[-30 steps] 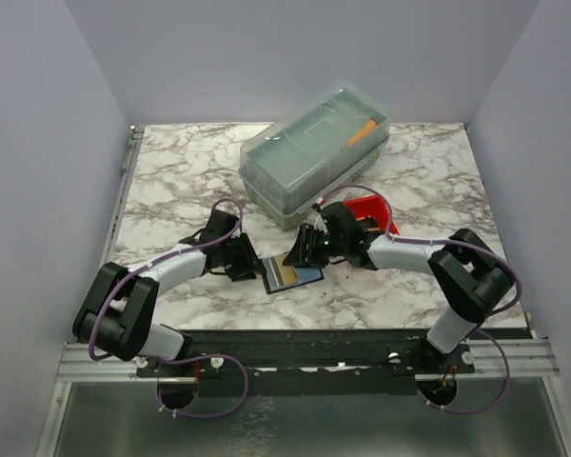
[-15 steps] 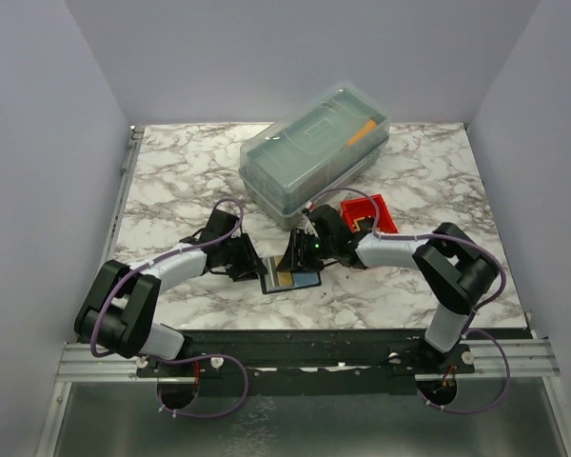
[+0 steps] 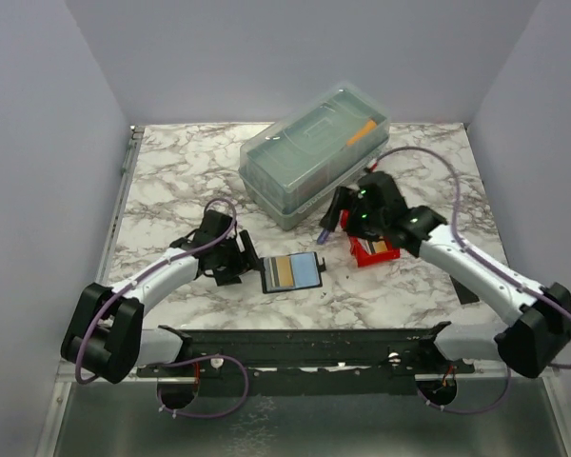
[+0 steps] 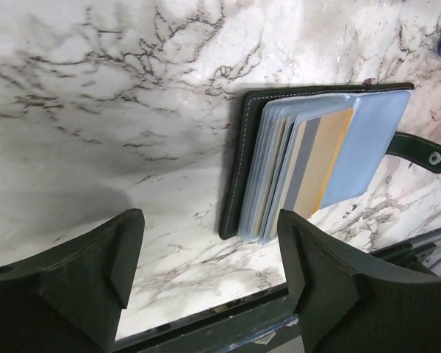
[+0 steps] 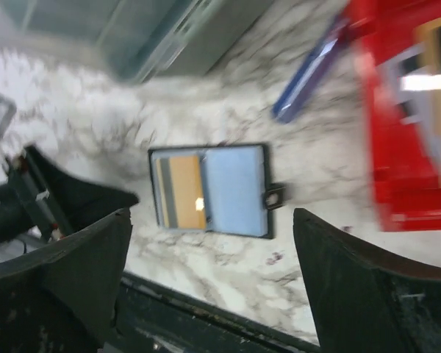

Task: Put the credit cards into the card holder
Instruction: Insert the credit card into the card slot, then move the credit card to the center of the board.

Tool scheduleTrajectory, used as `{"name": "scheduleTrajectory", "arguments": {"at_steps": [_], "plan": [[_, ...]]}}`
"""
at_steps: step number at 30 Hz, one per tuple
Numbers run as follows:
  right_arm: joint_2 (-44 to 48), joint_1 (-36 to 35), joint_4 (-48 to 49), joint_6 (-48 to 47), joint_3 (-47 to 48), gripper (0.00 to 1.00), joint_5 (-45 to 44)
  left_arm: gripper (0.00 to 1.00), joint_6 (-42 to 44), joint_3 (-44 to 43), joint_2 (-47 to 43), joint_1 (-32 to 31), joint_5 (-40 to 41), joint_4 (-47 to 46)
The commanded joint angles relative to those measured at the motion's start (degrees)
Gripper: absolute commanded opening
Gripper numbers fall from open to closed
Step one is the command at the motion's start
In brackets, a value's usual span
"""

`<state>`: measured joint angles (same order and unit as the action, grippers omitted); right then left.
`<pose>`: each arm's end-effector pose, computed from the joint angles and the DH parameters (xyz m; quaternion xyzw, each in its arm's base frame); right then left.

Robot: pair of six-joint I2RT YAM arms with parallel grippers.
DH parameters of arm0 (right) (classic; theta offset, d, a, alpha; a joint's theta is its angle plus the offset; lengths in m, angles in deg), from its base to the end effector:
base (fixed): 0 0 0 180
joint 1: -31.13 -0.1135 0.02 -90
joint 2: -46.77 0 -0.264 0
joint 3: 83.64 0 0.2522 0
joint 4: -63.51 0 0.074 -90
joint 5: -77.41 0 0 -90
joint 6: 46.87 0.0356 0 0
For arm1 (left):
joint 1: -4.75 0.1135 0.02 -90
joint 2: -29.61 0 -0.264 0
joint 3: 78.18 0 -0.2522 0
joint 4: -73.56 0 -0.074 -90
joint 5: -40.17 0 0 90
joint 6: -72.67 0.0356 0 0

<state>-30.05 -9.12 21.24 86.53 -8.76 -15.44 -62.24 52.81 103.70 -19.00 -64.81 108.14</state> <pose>0.2228 0.1863 0.2856 0.0350 0.9203 0.2423 0.3051 0.2076 -0.1014 0.1669 -0.1422 0.9469 -0.2502 0.1433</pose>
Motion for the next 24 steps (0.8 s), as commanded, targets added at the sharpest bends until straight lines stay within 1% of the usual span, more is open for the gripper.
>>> {"name": "scheduleTrajectory", "arguments": {"at_steps": [1,3,4,5,7,8,9,11,14,16,24], "plan": [[9.3,13.9,-12.8,-3.0,-0.6,0.96,-7.8,0.80,2.7,-4.1,-3.8,0.0,4.3,6.3],[13.3,24.8,-13.3,-3.2,-2.5,0.99,-6.8,0.80,3.6,-5.4,-4.8,0.0,3.1,7.0],[14.7,31.5,-13.5,-3.2,-3.8,1.00,-5.7,0.80,4.0,-5.9,-5.2,-0.1,2.1,7.4],[15.5,37.9,-13.5,-3.4,-5.1,1.00,-3.8,0.81,4.6,-6.6,-5.6,-0.1,1.5,7.7],[15.9,53.1,-13.1,-3.4,-8.4,1.00,1.4,0.81,5.5,-7.5,-6.6,-0.3,0.0,7.8],[15.8,59.2,-12.3,-3.6,-10.5,1.00,4.0,0.82,6.3,-8.1,-6.9,-0.5,-1.0,7.8],[15.3,64.7,-11.6,-3.5,-12.6,1.00,5.5,0.82,7.2,-8.7,-6.9,-0.7,-1.8,7.9],[13.6,72.1,-10.9,-2.5,-16.2,1.00,4.8,0.82,9.0,-10.3,-7.0,-1.1,-4.5,8.0],[11.3,80.4,-8.1,-2.7,-20.0,1.00,6.6,0.83,11.1,-12.1,-6.8,-2.0,-8.4,8.2],[9.8,83.6,-4.9,-3.4,-21.8,1.00,6.9,0.84,12.7,-13.4,-6.4,-3.1,-10.3,8.2],[3.5,84.4,0.9,-5.1,-21.6,0.99,3.3,0.85,16.6,-17.2,-4.2,-7.1,-14.4,7.5]]}}
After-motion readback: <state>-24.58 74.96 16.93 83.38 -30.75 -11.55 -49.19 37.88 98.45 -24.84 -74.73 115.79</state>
